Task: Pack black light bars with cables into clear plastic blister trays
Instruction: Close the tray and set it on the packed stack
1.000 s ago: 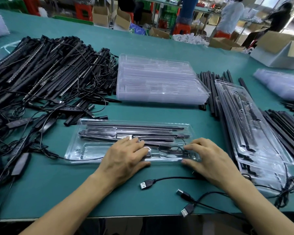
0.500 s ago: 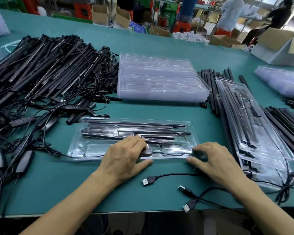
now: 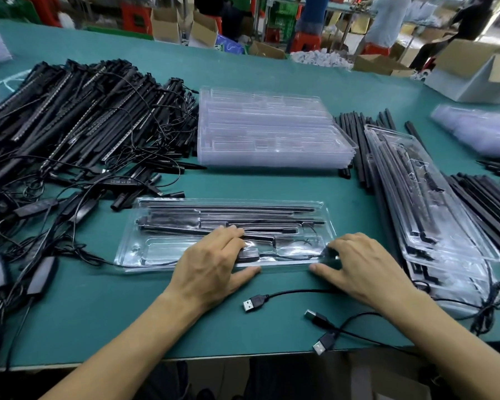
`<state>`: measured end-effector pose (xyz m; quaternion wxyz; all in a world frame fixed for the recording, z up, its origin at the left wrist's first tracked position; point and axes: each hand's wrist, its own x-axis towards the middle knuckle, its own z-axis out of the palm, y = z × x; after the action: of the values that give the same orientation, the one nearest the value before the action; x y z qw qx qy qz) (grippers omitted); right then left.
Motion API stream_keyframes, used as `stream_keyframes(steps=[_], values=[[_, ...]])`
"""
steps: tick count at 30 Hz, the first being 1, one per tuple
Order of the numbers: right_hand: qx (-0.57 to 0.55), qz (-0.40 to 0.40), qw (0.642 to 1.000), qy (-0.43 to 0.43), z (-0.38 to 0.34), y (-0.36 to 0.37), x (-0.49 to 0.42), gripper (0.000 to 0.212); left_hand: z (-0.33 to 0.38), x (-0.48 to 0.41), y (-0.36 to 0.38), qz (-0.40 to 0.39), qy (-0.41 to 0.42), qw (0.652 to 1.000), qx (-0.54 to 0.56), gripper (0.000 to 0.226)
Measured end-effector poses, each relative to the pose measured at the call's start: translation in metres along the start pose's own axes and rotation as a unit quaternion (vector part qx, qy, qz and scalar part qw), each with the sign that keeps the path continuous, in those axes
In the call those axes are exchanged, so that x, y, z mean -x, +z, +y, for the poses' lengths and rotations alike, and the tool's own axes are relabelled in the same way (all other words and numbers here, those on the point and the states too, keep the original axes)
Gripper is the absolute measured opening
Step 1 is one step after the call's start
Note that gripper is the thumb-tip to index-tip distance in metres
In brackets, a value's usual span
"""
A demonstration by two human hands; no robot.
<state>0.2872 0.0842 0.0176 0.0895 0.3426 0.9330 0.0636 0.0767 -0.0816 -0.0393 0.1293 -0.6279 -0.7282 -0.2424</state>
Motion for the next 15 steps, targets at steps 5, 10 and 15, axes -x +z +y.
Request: stream_keyframes(steps=[5, 10, 15], values=[[0.029, -0.003, 1.0, -0.007, -0.005, -0.004, -0.006, 0.057, -0.002, 0.001, 0.003, -0.005, -0.003, 1.0, -0.008, 0.048], [-0.048, -0.053, 0.997, -0.017, 0.004, -0.015, -0.012, 0.049, -0.004, -0.001, 0.004, 0.0, -0.002, 1.0, -0.009, 0.06], [-0.165, -0.103, 0.981, 0.012, 0.027, -0.03, -0.037, 0.02, -0.002, -0.002, 0.002, 0.001, 0.004, 1.0, 0.022, 0.052]])
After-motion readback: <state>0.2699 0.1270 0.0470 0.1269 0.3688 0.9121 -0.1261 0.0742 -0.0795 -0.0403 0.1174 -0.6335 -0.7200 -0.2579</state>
